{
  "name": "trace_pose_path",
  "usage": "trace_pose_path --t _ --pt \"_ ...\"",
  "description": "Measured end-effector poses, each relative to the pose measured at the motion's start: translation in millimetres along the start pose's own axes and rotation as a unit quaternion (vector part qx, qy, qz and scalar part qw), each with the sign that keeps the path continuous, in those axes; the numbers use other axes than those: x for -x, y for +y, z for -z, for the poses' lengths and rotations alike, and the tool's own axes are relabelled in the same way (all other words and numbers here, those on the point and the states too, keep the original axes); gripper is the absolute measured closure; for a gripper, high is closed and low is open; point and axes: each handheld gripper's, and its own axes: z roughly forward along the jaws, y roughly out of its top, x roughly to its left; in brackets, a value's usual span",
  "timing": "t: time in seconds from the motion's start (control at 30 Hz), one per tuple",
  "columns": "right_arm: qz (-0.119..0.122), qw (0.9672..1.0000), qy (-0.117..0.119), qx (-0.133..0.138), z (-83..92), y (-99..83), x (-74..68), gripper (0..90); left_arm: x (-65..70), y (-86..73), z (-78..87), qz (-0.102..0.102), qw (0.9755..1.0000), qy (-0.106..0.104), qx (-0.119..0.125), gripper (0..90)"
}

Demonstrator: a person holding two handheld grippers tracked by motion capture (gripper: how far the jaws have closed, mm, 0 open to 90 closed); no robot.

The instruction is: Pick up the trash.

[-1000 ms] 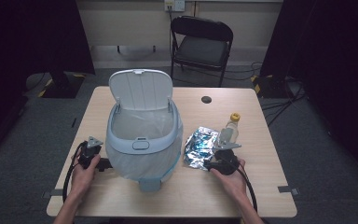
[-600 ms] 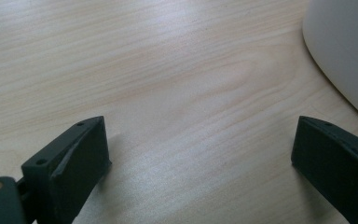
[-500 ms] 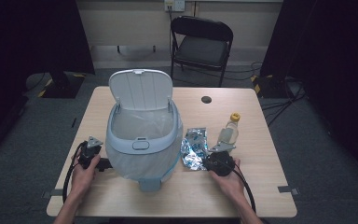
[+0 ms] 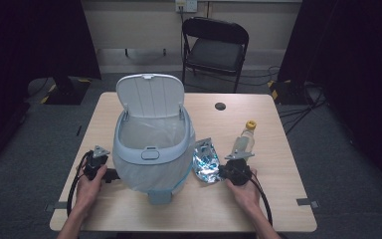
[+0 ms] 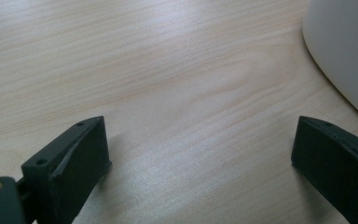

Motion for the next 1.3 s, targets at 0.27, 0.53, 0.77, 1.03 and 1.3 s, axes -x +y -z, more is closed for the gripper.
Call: trace_pose_path --t 0.27,0.53,0.77,1.03,1.3 --pt "-0.019 0.9995 -0.005 0.025 11.8 0.6 6.7 89.9 0.0 0.0 0.0 -0.001 1.0000 0.001 0.000 3.5" --pt "-0.036 0.9983 -0.012 0.044 27.4 -0.5 12.6 90.0 0.0 0.0 0.0 0.000 1.0000 0.000 0.000 3.5" --pt "-0.042 0.9967 -0.010 0.068 39.1 -2.0 17.5 89.9 0.0 0.0 0.0 0.000 1.0000 0.000 0.000 3.5" --pt "-0.048 0.9946 -0.012 0.091 47.7 -2.3 20.2 89.8 -0.4 -0.2 0.3 -0.003 1.0000 0.000 0.000 3.4" --pt "-0.057 0.9922 -0.014 0.110 56.5 0.9 23.0 89.8 -0.7 -1.0 0.8 -0.004 1.0000 -0.006 -0.001 2.8"
